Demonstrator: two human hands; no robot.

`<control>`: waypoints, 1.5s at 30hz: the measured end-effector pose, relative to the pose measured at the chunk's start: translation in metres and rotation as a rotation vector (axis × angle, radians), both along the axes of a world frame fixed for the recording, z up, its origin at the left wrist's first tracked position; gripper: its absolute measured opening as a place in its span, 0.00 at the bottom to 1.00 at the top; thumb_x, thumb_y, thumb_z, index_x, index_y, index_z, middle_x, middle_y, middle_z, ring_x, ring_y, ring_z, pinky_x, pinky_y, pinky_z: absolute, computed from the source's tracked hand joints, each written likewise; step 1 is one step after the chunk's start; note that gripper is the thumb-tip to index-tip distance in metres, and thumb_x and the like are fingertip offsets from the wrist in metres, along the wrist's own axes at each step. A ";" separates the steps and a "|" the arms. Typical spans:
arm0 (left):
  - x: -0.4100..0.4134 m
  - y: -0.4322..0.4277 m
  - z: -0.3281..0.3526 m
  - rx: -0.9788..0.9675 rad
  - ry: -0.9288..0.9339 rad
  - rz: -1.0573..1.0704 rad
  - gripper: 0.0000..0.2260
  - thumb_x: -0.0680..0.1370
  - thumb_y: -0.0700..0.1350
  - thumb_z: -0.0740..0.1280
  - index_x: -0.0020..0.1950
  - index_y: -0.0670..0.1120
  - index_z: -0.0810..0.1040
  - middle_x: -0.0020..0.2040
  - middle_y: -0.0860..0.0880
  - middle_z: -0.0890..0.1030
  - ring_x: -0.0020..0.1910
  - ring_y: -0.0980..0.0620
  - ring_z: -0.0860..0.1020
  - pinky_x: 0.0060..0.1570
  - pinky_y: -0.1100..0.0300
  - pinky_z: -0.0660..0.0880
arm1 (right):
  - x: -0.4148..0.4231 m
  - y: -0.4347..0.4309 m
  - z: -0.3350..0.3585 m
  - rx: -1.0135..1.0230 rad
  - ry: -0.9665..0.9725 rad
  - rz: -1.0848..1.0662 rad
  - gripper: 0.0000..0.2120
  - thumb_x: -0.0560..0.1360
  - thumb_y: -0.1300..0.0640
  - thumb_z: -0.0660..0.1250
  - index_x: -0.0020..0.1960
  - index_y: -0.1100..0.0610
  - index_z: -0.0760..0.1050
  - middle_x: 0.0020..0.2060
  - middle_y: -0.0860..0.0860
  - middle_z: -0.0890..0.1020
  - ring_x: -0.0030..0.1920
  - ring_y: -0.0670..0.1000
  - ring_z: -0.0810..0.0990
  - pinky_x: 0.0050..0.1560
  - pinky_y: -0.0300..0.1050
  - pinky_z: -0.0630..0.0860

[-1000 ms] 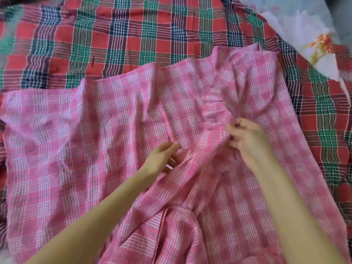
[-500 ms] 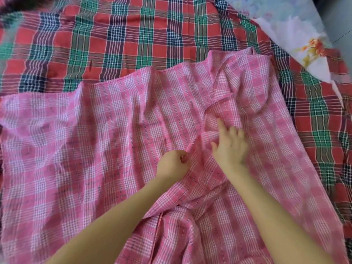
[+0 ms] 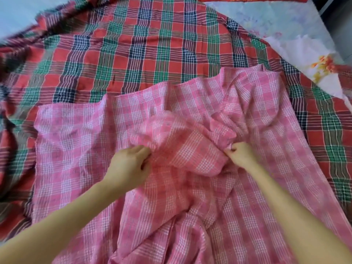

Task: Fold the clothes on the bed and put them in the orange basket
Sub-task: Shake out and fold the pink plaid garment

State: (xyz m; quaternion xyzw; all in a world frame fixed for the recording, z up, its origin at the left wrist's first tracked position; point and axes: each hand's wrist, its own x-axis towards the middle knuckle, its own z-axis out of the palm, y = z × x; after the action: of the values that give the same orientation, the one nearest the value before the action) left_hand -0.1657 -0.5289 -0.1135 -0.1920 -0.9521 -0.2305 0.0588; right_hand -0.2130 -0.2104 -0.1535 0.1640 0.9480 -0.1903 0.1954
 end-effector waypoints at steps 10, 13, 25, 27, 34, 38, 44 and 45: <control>-0.045 -0.002 -0.065 -0.022 -0.547 0.404 0.19 0.78 0.55 0.61 0.31 0.46 0.70 0.36 0.50 0.71 0.37 0.48 0.72 0.37 0.59 0.65 | -0.053 -0.116 0.020 0.145 0.194 0.409 0.18 0.78 0.50 0.61 0.61 0.62 0.73 0.55 0.56 0.80 0.57 0.57 0.77 0.58 0.49 0.72; -0.074 -0.007 -0.076 0.134 -0.562 0.645 0.09 0.77 0.47 0.62 0.38 0.44 0.72 0.35 0.49 0.74 0.38 0.47 0.72 0.35 0.59 0.64 | -0.085 -0.154 0.004 -0.005 0.085 0.384 0.23 0.79 0.50 0.61 0.68 0.63 0.67 0.62 0.58 0.76 0.62 0.59 0.74 0.61 0.50 0.69; -0.081 -0.172 -0.096 0.074 -0.274 1.075 0.08 0.74 0.38 0.62 0.48 0.38 0.79 0.49 0.38 0.78 0.46 0.37 0.76 0.40 0.54 0.67 | -0.137 -0.230 -0.010 0.430 0.152 0.663 0.06 0.76 0.58 0.64 0.46 0.58 0.79 0.44 0.54 0.83 0.49 0.56 0.81 0.57 0.48 0.69; -0.085 -0.203 -0.097 0.012 -0.313 1.107 0.09 0.73 0.38 0.62 0.50 0.37 0.79 0.49 0.34 0.79 0.48 0.34 0.76 0.44 0.51 0.71 | -0.141 -0.261 0.012 0.386 0.225 0.820 0.04 0.75 0.60 0.65 0.45 0.59 0.79 0.43 0.54 0.83 0.48 0.56 0.80 0.53 0.47 0.70; -0.107 -0.244 -0.077 0.086 -0.467 1.203 0.16 0.75 0.46 0.66 0.55 0.35 0.74 0.57 0.32 0.74 0.57 0.34 0.73 0.56 0.48 0.70 | -0.151 -0.388 0.082 -0.415 0.409 0.980 0.09 0.72 0.64 0.65 0.48 0.57 0.82 0.46 0.51 0.84 0.50 0.53 0.80 0.55 0.48 0.74; -0.113 -0.271 -0.088 0.421 -0.607 1.230 0.16 0.77 0.44 0.59 0.60 0.35 0.72 0.57 0.34 0.75 0.59 0.36 0.74 0.58 0.48 0.73 | -0.166 -0.461 0.125 -0.971 0.597 0.810 0.05 0.72 0.65 0.68 0.44 0.59 0.82 0.37 0.46 0.82 0.41 0.44 0.80 0.48 0.43 0.77; -0.128 -0.305 -0.083 1.008 -0.630 1.129 0.03 0.74 0.36 0.67 0.41 0.41 0.78 0.19 0.53 0.74 0.18 0.61 0.71 0.22 0.70 0.71 | -0.180 -0.516 0.056 -0.653 0.317 0.779 0.07 0.72 0.62 0.70 0.49 0.63 0.82 0.41 0.56 0.83 0.40 0.50 0.77 0.41 0.40 0.70; -0.131 -0.309 -0.083 1.050 -0.600 1.113 0.02 0.71 0.35 0.69 0.39 0.40 0.79 0.18 0.54 0.73 0.18 0.60 0.70 0.22 0.69 0.70 | -0.179 -0.514 0.034 -0.487 0.232 0.829 0.08 0.72 0.60 0.69 0.50 0.60 0.82 0.44 0.55 0.84 0.42 0.51 0.78 0.43 0.41 0.71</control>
State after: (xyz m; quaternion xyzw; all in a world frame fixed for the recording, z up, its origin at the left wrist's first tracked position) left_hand -0.2968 -0.8379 -0.1965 0.4304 -0.6516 -0.6245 -0.0105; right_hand -0.3922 -0.7243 -0.1197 -0.2996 0.8769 -0.3298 0.1803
